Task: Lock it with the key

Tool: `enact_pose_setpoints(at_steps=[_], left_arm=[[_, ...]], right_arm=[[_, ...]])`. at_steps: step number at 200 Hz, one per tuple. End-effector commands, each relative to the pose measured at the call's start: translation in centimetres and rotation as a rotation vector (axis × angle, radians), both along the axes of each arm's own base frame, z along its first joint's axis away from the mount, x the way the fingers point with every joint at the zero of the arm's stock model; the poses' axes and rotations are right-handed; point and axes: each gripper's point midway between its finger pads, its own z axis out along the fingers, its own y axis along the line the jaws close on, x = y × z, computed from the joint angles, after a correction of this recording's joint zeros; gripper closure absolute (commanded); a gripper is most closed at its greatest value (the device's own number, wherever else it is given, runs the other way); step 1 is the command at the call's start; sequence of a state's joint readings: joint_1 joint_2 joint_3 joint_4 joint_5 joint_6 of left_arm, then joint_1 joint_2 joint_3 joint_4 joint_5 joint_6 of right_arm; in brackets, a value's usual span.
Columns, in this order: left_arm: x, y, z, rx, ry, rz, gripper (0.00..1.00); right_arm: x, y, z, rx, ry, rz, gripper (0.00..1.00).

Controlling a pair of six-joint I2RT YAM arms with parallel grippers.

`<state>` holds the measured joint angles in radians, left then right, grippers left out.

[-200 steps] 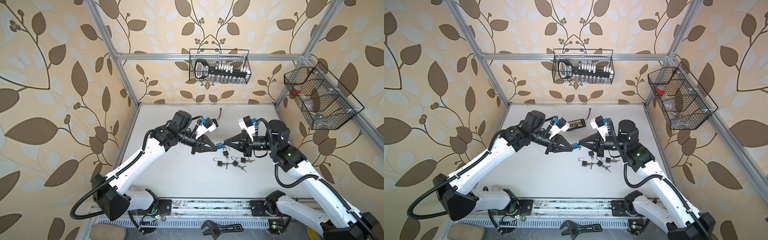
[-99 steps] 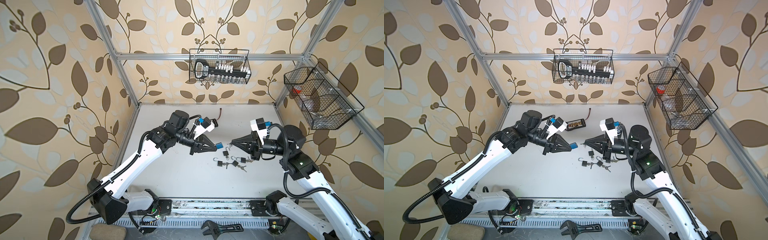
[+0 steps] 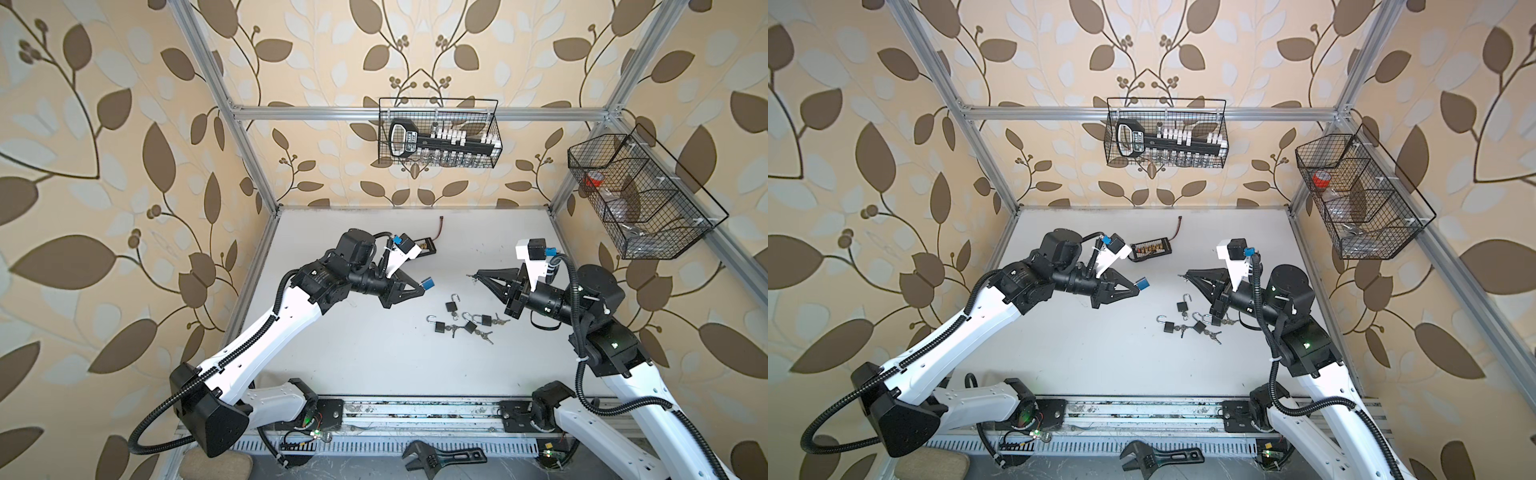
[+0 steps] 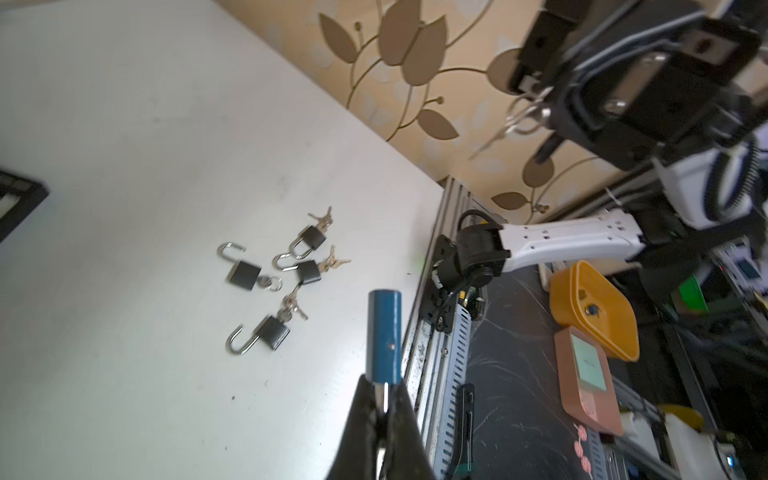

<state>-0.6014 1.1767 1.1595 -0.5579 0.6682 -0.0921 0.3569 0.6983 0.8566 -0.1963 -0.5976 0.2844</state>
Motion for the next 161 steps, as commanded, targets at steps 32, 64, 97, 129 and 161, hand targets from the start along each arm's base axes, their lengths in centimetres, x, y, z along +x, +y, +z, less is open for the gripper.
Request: enact_pose_setpoints(at_steps=[32,64,97,129,161], left_arm=[[0.2,5.8,-4.8,0.085,0.17,0.434,1.0],[-0.1,7.0,-7.5,0.029,0.273,0.563,1.0],[0.8,7.7,-9.8,-0.022,0.323,0.678,1.0],[1.9,7.7,-11.5,-0.035,0.364,0.692,1.0],[3.2,8.8,-13.1,-0.037,0.442,0.698,1.0]], right_arm=[[2.0,-0.1,-5.2,0.075,0.204,-0.076,1.0],[1.1,0.9,-8.0,0.063,0.258,-0.071,1.0],[0.3,2.7,-10.6,0.01,0.284,-0.074,1.0],[0.2,4.9,-11.3,-0.064,0.256,-0.063,1.0],[-0.6,7.6,-10.6,-0.108,0.224,-0.024,1.0]])
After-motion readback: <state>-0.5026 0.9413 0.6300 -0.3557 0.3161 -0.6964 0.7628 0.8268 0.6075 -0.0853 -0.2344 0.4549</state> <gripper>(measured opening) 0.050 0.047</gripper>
